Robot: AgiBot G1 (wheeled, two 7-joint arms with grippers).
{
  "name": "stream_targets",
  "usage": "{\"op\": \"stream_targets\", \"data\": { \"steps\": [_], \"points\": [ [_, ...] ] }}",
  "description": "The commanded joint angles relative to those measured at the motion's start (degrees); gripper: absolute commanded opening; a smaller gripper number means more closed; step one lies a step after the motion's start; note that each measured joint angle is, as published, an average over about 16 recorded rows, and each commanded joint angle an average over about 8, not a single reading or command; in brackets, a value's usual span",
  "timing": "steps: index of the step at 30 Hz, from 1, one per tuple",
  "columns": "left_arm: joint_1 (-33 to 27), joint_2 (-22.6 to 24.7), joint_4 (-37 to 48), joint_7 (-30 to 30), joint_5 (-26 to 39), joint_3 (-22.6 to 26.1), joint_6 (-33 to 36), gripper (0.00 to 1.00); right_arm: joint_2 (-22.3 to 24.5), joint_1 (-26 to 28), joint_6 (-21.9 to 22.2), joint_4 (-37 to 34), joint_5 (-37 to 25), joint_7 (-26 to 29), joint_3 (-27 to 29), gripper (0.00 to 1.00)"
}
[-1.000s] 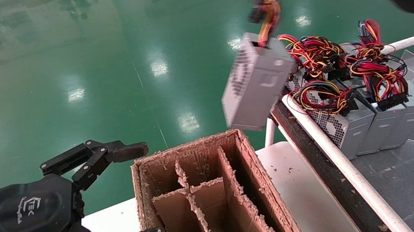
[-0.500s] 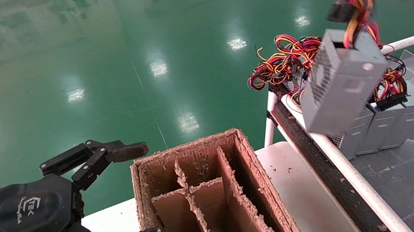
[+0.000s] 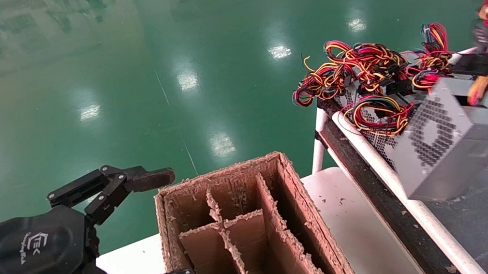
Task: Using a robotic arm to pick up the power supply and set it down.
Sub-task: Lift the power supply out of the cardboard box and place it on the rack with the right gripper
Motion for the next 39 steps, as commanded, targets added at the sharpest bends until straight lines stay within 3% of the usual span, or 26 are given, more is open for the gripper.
{"op": "stream_targets", "data": {
  "steps": [1,17,39],
  "points": [
    [0.0,0.0,0.0,0.0,0.0,0.0,0.0,1.0,0.68,-2.3,-1.6,-1.98,1.3,-0.78,1.15,0.0],
    [0.0,0.0,0.0,0.0,0.0,0.01,0.0,1.0,0.47,-14.19,-3.5,-10.14,1.73,-6.01,4.42,0.0],
    [0.0,-0.01,0.0,0.01,-0.01,0.01,-0.01,1.0,0.72,-21.07,-2.84,-12.34,3.43,-9.08,8.58,0.0]
  ]
}}
